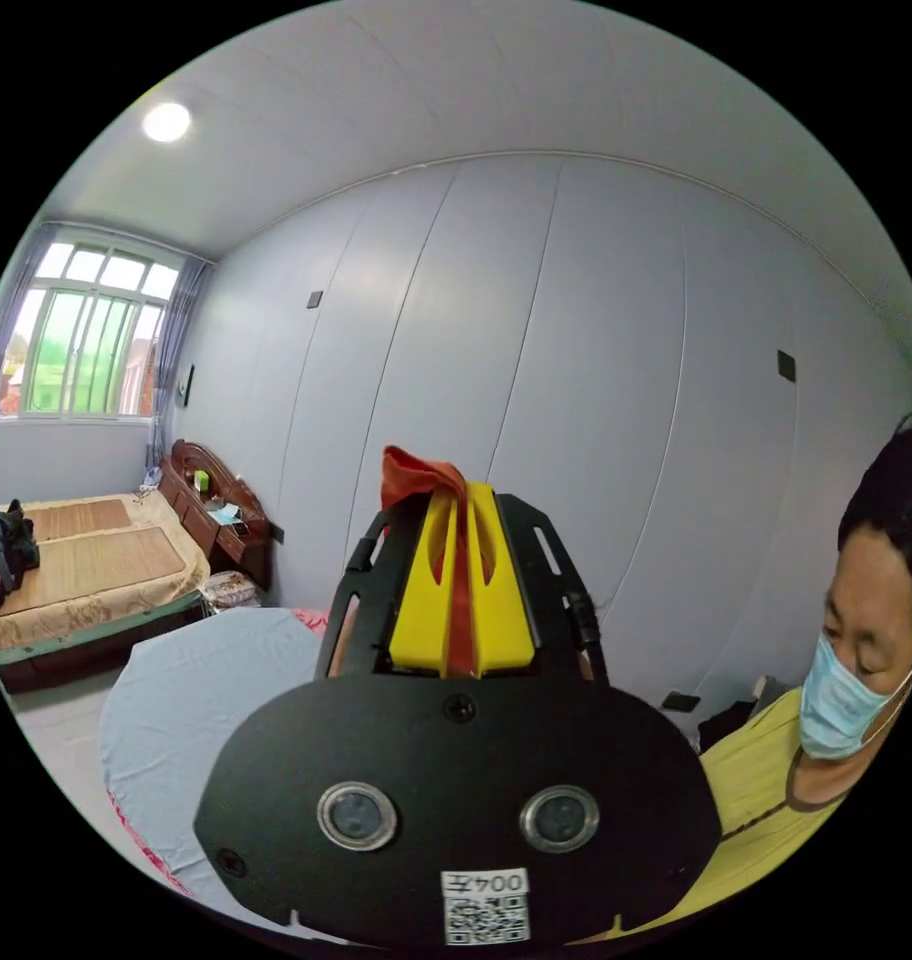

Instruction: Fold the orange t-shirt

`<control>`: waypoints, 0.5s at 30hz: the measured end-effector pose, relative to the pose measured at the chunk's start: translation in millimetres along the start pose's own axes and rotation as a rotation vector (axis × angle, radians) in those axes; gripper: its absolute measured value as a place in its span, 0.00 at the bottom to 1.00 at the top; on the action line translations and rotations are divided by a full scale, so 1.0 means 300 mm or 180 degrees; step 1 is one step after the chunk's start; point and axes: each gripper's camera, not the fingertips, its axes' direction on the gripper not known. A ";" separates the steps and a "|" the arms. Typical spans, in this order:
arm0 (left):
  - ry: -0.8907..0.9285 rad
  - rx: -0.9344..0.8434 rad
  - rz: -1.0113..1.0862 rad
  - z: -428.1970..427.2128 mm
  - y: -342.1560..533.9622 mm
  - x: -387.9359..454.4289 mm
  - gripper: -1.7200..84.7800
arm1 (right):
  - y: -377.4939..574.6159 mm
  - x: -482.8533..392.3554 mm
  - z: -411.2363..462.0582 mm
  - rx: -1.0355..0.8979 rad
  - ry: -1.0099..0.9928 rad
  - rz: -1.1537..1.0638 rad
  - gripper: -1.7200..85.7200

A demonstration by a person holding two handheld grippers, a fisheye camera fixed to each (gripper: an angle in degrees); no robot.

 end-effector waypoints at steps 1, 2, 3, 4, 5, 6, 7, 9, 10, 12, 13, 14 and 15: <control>0.0024 0.0031 -0.0011 -0.026 -0.017 0.007 0.04 | 0.004 -0.003 -0.003 0.0018 0.0042 -0.0041 0.20; 0.0024 0.0039 -0.0007 -0.039 -0.025 0.012 0.04 | 0.009 -0.010 -0.008 0.0043 0.0123 -0.0125 0.20; 0.0006 0.0049 0.0014 -0.064 -0.039 0.024 0.04 | 0.014 -0.017 -0.011 0.0068 0.0237 -0.0210 0.19; -0.0013 0.0068 0.0026 -0.089 -0.047 0.033 0.04 | 0.016 -0.021 -0.011 0.0083 0.0299 -0.0258 0.19; -0.0012 0.0078 0.0023 -0.100 -0.050 0.036 0.04 | 0.020 -0.027 -0.008 0.0094 0.0413 -0.0352 0.18; 0.0014 0.0093 0.0009 -0.123 -0.054 0.039 0.04 | 0.023 -0.031 0.001 0.0084 0.0492 -0.0444 0.17; 0.0035 0.0103 -0.0010 -0.145 -0.057 0.038 0.04 | 0.026 -0.033 0.007 0.0074 0.0527 -0.0499 0.16; 0.0038 0.0118 -0.0037 -0.177 -0.057 0.034 0.04 | 0.040 -0.034 0.042 0.0065 0.0679 -0.0677 0.13; 0.0038 0.0127 -0.0062 -0.197 -0.056 0.029 0.04 | 0.044 -0.031 0.054 0.0046 0.0704 -0.0711 0.12; 0.0037 0.0143 -0.0117 -0.229 -0.053 0.015 0.04 | 0.060 -0.011 0.112 -0.0050 0.0698 -0.0822 0.11; 0.0037 0.0156 -0.0157 -0.251 -0.050 0.004 0.04 | 0.065 -0.004 0.130 -0.0082 0.0682 -0.0838 0.11; 0.0037 0.0166 -0.0173 -0.261 -0.049 -0.002 0.04 | 0.079 0.013 0.168 -0.0140 0.0629 -0.0876 0.11; 0.0042 0.0179 -0.0204 -0.281 -0.045 -0.013 0.04 | 0.096 0.029 0.206 -0.0170 0.0576 -0.0910 0.11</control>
